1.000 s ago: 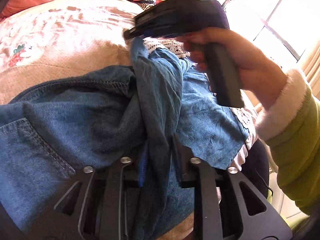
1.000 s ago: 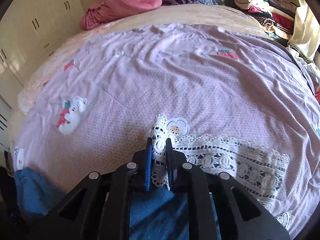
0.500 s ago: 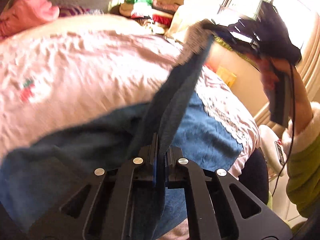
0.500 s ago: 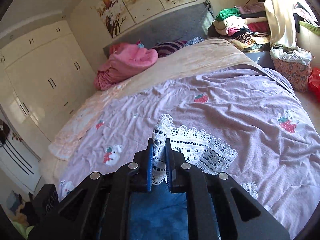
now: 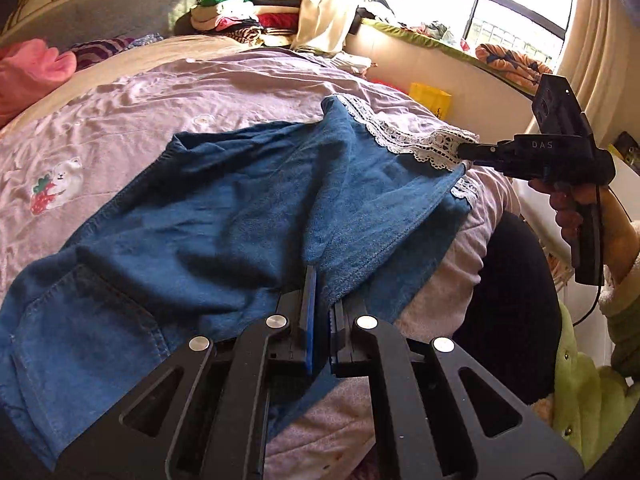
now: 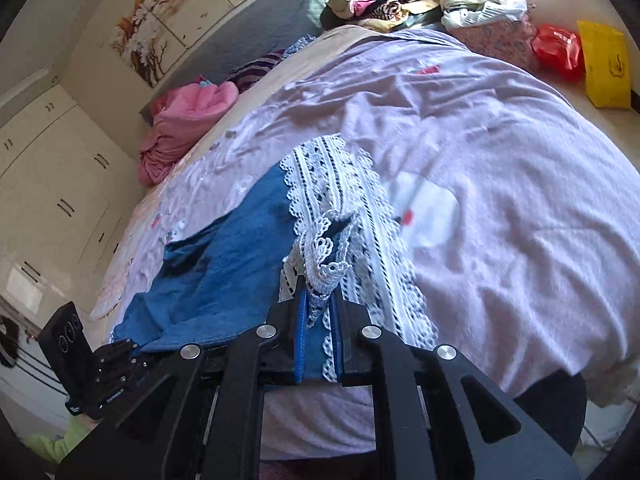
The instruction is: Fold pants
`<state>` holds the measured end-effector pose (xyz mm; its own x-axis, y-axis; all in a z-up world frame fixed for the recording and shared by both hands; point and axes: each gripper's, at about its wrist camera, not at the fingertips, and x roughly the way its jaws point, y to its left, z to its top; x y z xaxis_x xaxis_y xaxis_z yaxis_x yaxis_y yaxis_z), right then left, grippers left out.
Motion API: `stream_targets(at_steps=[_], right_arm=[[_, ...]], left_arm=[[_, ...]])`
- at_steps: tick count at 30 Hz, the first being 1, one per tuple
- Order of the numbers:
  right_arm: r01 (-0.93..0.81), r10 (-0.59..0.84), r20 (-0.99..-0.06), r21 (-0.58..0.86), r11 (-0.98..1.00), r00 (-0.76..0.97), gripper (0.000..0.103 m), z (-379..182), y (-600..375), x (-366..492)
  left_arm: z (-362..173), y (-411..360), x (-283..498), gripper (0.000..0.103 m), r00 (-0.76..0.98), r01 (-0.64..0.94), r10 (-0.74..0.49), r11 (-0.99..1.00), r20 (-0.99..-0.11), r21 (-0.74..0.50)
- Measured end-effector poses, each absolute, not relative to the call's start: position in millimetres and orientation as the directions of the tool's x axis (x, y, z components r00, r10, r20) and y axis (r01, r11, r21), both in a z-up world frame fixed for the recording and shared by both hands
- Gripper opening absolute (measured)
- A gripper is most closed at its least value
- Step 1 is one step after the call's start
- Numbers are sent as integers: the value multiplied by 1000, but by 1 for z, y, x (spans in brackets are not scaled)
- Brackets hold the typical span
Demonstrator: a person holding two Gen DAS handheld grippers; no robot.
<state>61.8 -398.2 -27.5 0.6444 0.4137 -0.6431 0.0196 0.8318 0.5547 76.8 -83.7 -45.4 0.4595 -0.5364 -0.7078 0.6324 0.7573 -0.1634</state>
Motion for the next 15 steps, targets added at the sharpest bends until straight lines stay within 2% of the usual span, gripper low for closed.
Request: stream_targets(at_steps=[11,15], right_arm=[[43,368,-694,497,866,619,10,-46,-400,45],[57,352,-698,490,870,624,10,-47,-405,43]], left_arm=[[-59,-100,66,3,490,635,-437,772,-755,-34],[-64,-104,61,3,480,642,-438,766,-760,-36]])
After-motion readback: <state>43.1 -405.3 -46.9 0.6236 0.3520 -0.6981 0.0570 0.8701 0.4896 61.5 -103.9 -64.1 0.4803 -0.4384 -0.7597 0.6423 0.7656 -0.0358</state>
